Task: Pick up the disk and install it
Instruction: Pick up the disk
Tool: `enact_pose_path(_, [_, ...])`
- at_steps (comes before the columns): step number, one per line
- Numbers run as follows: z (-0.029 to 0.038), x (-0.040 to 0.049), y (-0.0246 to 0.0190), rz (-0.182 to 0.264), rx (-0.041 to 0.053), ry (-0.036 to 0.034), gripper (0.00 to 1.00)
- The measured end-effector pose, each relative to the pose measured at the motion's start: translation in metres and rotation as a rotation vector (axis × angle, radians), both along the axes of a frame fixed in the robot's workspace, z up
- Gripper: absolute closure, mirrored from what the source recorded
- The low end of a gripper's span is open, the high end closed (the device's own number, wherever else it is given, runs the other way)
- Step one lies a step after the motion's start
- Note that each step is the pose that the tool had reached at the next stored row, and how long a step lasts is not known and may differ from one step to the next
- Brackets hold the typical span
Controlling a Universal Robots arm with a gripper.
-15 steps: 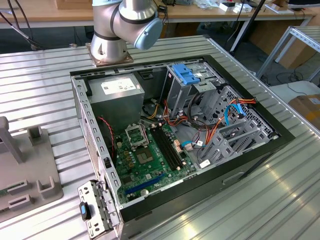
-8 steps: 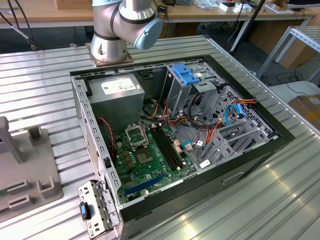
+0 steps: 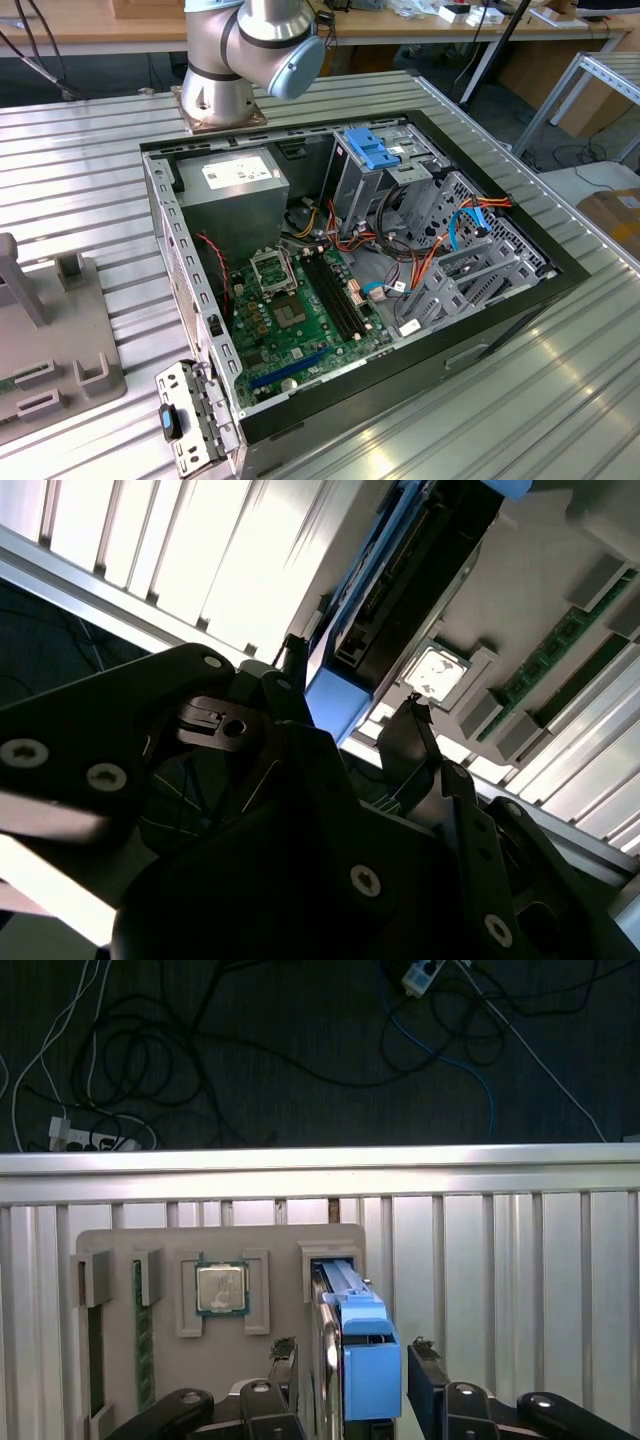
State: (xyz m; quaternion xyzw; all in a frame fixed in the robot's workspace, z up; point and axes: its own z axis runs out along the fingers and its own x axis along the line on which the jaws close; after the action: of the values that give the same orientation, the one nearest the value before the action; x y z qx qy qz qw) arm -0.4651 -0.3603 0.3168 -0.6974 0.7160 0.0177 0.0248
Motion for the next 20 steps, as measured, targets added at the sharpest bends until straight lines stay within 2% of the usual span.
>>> enact_pose_path(6, [-0.0039,-0.0009,0.0013,0.000,-0.0008,0.0000,0.44])
enact_pose_path(12, [-0.0056,-0.0002,0.0046,0.000,-0.0011,-0.0002,0.44])
enact_pose_path(20, [-0.0065,0.0000,0.0047,0.000,-0.0012,-0.0001,0.45])
